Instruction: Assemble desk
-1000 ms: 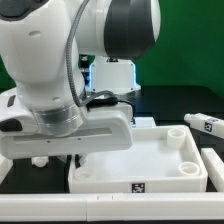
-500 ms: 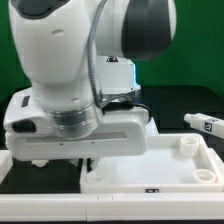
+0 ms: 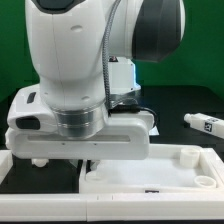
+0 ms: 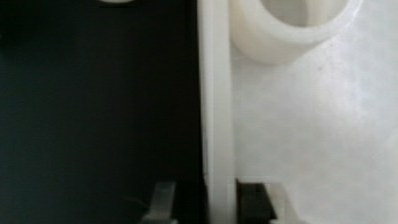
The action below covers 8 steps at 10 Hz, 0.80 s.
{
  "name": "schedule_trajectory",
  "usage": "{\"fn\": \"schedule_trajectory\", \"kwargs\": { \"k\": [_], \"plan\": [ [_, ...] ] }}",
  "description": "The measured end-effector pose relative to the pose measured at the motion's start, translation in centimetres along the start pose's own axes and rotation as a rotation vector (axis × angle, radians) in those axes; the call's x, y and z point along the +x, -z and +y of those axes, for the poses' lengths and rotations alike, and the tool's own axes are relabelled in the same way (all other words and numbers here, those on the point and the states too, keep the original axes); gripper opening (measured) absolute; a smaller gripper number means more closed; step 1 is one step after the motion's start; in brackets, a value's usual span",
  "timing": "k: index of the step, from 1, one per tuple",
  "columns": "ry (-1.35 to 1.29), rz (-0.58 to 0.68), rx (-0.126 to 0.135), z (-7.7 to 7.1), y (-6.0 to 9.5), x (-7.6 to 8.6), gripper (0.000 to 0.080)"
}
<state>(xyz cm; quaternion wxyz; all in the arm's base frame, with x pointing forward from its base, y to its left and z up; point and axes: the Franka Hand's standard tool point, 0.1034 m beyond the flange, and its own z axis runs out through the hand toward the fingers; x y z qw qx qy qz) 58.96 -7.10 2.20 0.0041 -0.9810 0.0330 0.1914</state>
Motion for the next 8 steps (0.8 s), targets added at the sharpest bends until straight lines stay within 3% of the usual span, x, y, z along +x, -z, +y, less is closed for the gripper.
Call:
{"fn": "schedule_trajectory", "kwargs": {
  "k": [3,8],
  "plan": [
    [0.025,0.037,-0.047,-0.25,-0.2,0.8,0.0055],
    [0.015,0.031,-0.048,-0.21,-0.33,0.84,0.0064]
  ]
}}
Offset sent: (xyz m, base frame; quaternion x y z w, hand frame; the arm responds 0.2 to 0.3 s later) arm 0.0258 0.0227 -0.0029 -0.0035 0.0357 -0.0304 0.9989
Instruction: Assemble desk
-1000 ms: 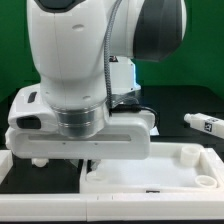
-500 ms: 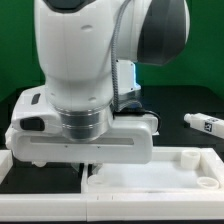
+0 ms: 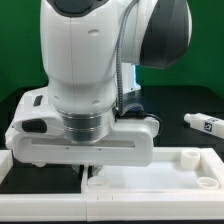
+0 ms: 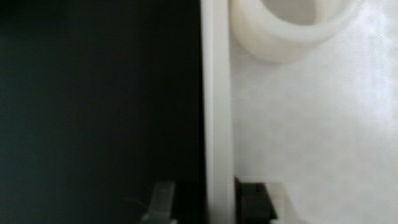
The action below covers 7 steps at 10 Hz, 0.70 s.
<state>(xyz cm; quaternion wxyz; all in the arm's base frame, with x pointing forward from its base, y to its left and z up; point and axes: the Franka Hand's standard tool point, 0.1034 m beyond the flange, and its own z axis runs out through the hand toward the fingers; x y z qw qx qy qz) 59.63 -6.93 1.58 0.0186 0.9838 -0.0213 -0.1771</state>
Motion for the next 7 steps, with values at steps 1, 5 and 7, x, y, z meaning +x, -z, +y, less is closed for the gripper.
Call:
{"fn": "schedule_trajectory", "kwargs": {
  "k": [1,5,7],
  "plan": [
    [0.0,0.0,0.0,0.0,0.0,0.0,0.0064],
    [0.027,-0.006,0.016,-1.7,4.2,-2.4,0.0563],
    [-0.006,-0.005,0.013,-3.8,4.4,-4.1,0.0644]
  ]
}}
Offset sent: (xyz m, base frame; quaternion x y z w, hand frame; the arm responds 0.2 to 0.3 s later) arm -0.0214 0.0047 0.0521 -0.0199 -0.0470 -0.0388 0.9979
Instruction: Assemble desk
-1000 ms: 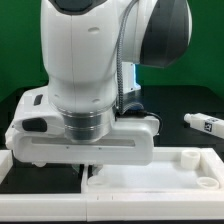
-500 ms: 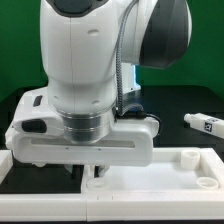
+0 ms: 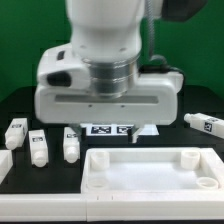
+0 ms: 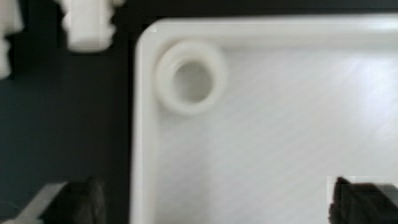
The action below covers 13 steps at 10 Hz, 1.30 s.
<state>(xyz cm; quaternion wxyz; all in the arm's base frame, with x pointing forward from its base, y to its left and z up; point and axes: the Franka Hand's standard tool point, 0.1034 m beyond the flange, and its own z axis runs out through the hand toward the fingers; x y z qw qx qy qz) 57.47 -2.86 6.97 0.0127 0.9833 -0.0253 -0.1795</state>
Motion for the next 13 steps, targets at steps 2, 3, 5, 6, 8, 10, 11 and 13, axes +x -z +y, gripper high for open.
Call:
{"fn": "schedule_trajectory", "kwargs": {
  "k": [2,3,5,6,8,10,11,13],
  "plan": [
    [0.001,-0.003,0.001,0.1,-0.2,0.0,0.0648],
    [0.001,-0.003,0.001,0.1,-0.2,0.0,0.0648],
    [-0.007,0.004,0.01,-2.4,-0.5,-1.8,0.0649],
    [0.044,0.026,0.016,-4.6,-0.1,-3.5,0.0649],
    [0.07,0.057,-0.017,-8.2,1.9,-5.3,0.0649],
    [0.08,0.051,-0.013,-8.0,1.6,-5.3,0.0649],
    [0.081,0.051,-0.013,-8.1,1.6,-5.3,0.0649],
    [0.027,0.034,0.002,-10.3,0.8,-6.5,0.0649]
  ]
}}
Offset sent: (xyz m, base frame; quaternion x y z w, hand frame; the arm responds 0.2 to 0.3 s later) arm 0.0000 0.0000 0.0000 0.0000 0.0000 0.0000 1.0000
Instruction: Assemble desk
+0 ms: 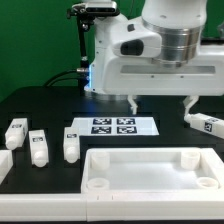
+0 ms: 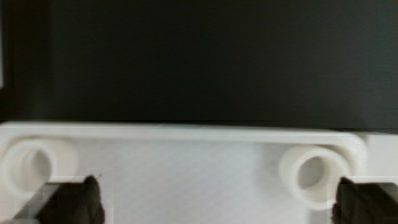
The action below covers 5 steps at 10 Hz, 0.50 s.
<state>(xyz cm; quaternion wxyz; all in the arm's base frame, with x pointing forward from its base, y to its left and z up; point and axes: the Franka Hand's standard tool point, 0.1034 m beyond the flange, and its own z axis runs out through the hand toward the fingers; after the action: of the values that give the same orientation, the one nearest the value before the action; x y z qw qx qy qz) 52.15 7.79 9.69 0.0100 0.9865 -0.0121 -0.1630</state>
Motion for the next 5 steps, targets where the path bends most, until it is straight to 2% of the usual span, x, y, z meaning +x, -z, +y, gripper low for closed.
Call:
{"fn": "schedule_trajectory", "kwargs": {
  "k": [1,2,3,5],
  "plan": [
    [-0.036,-0.016,0.052,-2.0,-1.2,-1.1,0.0649],
    [-0.06,-0.022,0.076,-3.8,-2.2,-2.2,0.0649],
    [-0.071,-0.02,0.063,-5.4,-2.4,-2.9,0.0649],
    [-0.059,-0.021,0.067,-5.2,-2.4,-2.7,0.0649]
  ]
}}
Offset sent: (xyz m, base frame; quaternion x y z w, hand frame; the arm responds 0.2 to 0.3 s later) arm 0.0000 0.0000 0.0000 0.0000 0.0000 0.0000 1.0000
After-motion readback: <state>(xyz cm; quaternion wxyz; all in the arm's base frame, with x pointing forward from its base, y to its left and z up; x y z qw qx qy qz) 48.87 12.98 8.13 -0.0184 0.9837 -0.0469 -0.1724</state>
